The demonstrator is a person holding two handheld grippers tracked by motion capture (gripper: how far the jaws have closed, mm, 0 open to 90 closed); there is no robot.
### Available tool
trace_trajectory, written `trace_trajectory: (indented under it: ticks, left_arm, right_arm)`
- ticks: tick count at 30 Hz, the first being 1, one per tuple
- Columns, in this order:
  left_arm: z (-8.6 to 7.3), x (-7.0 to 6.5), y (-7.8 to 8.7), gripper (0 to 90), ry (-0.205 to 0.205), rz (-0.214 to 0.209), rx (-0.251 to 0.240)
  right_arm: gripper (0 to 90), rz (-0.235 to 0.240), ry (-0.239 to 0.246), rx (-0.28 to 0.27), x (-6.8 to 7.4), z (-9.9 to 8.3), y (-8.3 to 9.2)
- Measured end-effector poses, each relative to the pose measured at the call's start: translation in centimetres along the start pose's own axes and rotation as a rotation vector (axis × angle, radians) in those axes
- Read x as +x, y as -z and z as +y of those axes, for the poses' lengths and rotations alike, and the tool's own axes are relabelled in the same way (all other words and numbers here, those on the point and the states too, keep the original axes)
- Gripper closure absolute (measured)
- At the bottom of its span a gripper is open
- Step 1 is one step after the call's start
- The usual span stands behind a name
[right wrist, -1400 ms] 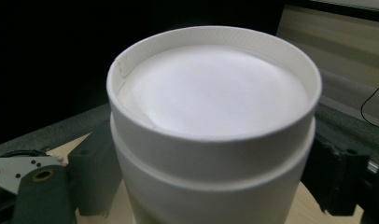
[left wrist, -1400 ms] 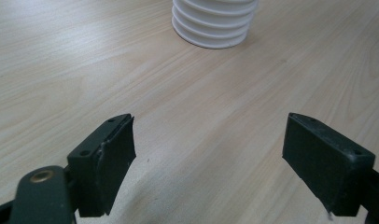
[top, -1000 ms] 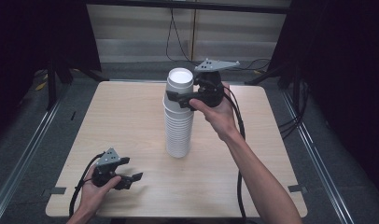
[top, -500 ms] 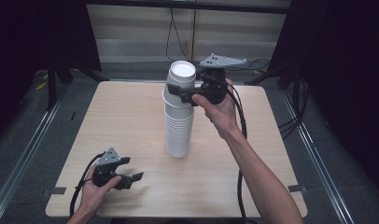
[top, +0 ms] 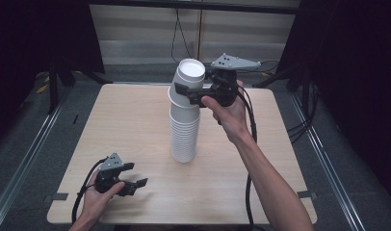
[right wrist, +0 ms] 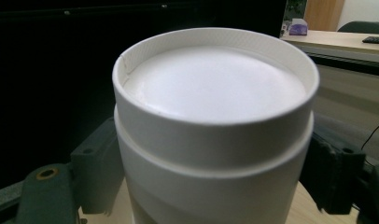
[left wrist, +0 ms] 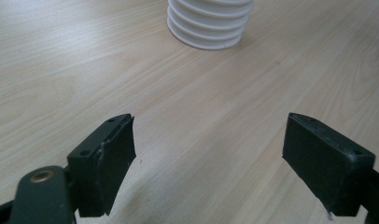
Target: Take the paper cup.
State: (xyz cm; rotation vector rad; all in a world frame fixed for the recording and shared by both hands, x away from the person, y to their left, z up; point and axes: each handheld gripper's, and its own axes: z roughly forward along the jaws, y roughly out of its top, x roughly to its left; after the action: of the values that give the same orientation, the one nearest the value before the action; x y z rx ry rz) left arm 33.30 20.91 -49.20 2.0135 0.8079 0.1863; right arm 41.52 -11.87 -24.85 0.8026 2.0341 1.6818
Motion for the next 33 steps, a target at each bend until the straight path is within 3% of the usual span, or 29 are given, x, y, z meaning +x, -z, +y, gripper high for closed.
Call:
trace_trajectory:
  ticks: [16,33]
  left_arm:
    - [0.0,0.0,-0.3,16.7,0.006,-0.012,0.007]
    - [0.3,0.1,-0.6,16.7,0.007,0.004,-0.009]
  right_arm:
    - [19.1,0.008,-0.005,-0.073,-0.1,1.4,1.2]
    - [19.4,0.007,-0.006,-0.1,0.0,2.1,2.1]
